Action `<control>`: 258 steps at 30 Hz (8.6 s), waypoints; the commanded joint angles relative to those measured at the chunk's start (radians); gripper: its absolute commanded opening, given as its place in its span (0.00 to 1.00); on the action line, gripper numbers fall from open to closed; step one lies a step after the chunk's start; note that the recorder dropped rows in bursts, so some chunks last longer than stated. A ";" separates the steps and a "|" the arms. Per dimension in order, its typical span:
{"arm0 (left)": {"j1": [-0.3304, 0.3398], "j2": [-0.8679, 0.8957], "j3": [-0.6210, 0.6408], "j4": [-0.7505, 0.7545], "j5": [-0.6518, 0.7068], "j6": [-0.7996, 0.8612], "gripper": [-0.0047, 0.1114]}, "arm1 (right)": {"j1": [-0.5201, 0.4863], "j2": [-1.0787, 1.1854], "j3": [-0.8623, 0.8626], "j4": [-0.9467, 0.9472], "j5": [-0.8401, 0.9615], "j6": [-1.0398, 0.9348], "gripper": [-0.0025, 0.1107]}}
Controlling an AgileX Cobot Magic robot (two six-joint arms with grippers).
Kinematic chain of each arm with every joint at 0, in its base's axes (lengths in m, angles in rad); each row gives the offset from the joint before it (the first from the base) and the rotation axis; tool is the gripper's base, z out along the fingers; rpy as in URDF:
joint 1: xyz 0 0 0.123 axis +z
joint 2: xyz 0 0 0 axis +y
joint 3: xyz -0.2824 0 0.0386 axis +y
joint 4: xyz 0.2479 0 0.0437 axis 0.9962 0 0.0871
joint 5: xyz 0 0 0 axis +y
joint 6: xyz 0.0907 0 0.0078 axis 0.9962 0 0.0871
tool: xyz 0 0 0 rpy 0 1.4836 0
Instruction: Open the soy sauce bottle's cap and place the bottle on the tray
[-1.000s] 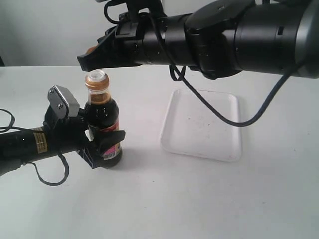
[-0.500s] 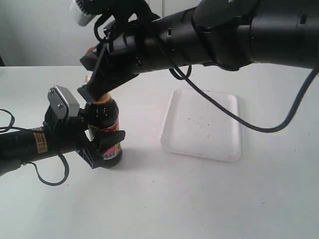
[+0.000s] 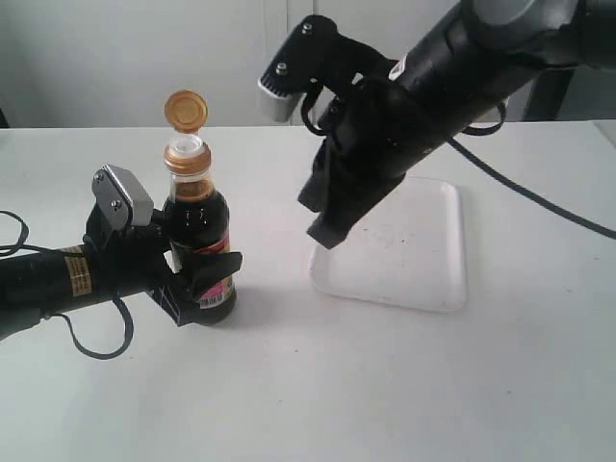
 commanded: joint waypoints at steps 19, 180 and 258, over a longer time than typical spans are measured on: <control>-0.004 -0.001 0.006 0.008 0.008 0.003 0.04 | -0.299 -0.011 -0.002 -0.308 0.164 0.418 0.02; -0.430 0.436 -0.866 -0.329 0.189 -0.053 0.52 | -0.588 -0.313 0.487 -0.293 -0.675 0.577 0.02; -0.430 0.309 -0.913 -0.401 0.141 -0.097 0.95 | -0.588 -0.313 0.487 -0.293 -0.671 0.595 0.02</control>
